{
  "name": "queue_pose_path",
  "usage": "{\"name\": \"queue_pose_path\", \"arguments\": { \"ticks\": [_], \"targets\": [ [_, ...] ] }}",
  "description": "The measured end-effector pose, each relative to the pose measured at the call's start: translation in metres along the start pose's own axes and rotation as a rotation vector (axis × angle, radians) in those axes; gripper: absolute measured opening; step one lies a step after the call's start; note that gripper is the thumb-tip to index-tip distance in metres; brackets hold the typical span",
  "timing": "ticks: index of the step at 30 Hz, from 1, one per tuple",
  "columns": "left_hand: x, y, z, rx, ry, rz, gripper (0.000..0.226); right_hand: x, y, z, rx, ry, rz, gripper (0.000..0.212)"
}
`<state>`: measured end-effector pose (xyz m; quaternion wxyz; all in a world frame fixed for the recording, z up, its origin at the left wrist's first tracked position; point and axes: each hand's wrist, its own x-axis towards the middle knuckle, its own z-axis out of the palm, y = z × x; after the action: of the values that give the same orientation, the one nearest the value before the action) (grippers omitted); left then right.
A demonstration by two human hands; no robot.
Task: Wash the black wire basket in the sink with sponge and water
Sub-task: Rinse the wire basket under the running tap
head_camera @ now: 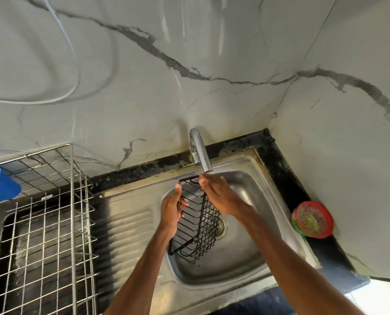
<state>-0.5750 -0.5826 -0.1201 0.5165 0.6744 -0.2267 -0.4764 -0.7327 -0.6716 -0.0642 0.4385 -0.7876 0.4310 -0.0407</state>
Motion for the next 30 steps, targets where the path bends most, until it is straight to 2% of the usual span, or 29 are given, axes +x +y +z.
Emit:
{"name": "queue_pose_path", "arguments": {
  "ticks": [2, 6, 9, 14, 16, 21, 24, 26, 30],
  "targets": [
    [0.002, 0.0, -0.001, 0.0, 0.031, -0.004, 0.053, -0.002, -0.002, 0.0, -0.024, 0.019, -0.01, 0.049],
    [0.005, 0.0, -0.004, -0.021, 0.091, -0.032, 0.053, -0.019, -0.002, 0.016, 0.177, 0.031, -0.254, 0.046],
    [0.006, 0.0, 0.001, -0.004, 0.095, -0.05, 0.055, -0.011, 0.003, 0.023, 0.076, 0.147, -0.222, 0.045],
    [0.01, -0.005, -0.004, -0.036, 0.109, -0.089, 0.053, -0.013, 0.011, 0.035, -0.123, 0.158, -0.297, 0.053],
    [0.009, -0.004, -0.003, -0.037, 0.093, -0.115, 0.054, -0.007, 0.014, 0.028, -0.099, 0.192, -0.244, 0.052],
    [0.011, 0.004, 0.001, -0.05, 0.099, -0.188, 0.052, 0.015, 0.026, 0.022, 0.216, 0.145, -0.029, 0.06],
    [0.008, 0.004, -0.002, -0.089, 0.126, -0.212, 0.054, 0.027, 0.039, 0.015, 0.233, 0.118, 0.115, 0.067],
    [0.008, 0.004, -0.003, -0.114, 0.167, -0.233, 0.052, 0.024, 0.026, 0.016, 0.217, 0.116, 0.09, 0.064],
    [0.009, 0.004, -0.011, -0.204, 0.183, -0.279, 0.054, 0.011, 0.01, 0.03, 0.156, 0.13, -0.11, 0.068]
  ]
}}
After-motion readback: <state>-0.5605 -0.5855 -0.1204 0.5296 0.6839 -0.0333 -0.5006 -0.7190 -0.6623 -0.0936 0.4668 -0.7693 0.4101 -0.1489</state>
